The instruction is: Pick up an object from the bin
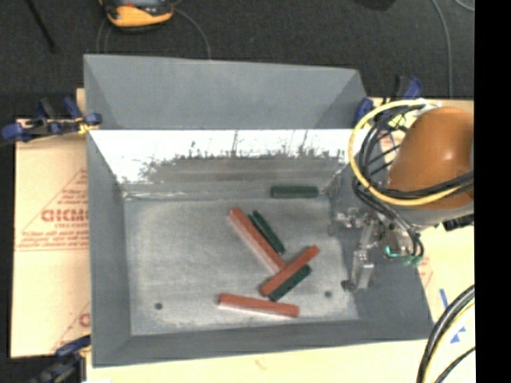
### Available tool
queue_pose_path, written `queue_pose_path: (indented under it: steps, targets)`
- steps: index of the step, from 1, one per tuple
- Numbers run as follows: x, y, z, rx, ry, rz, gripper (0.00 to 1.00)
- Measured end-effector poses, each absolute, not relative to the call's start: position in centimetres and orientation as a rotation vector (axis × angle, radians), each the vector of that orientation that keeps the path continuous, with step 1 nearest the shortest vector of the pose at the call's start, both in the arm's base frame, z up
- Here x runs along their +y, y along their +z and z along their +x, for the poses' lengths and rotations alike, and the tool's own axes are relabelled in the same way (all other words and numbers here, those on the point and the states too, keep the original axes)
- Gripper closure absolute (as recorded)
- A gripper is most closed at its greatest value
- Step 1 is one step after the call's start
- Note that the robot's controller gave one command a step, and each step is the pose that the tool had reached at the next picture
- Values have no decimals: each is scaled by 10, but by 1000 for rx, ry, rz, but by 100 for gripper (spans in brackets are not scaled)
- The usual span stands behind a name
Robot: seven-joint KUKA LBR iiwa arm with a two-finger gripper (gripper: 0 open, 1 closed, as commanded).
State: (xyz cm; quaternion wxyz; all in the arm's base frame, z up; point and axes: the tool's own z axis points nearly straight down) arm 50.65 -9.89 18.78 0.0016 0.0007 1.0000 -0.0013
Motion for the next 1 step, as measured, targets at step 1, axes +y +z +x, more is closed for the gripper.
queue_pose_path:
  steps: [1]
  targets:
    - [-96, 175, 515, 3132, -6, -93, 0]
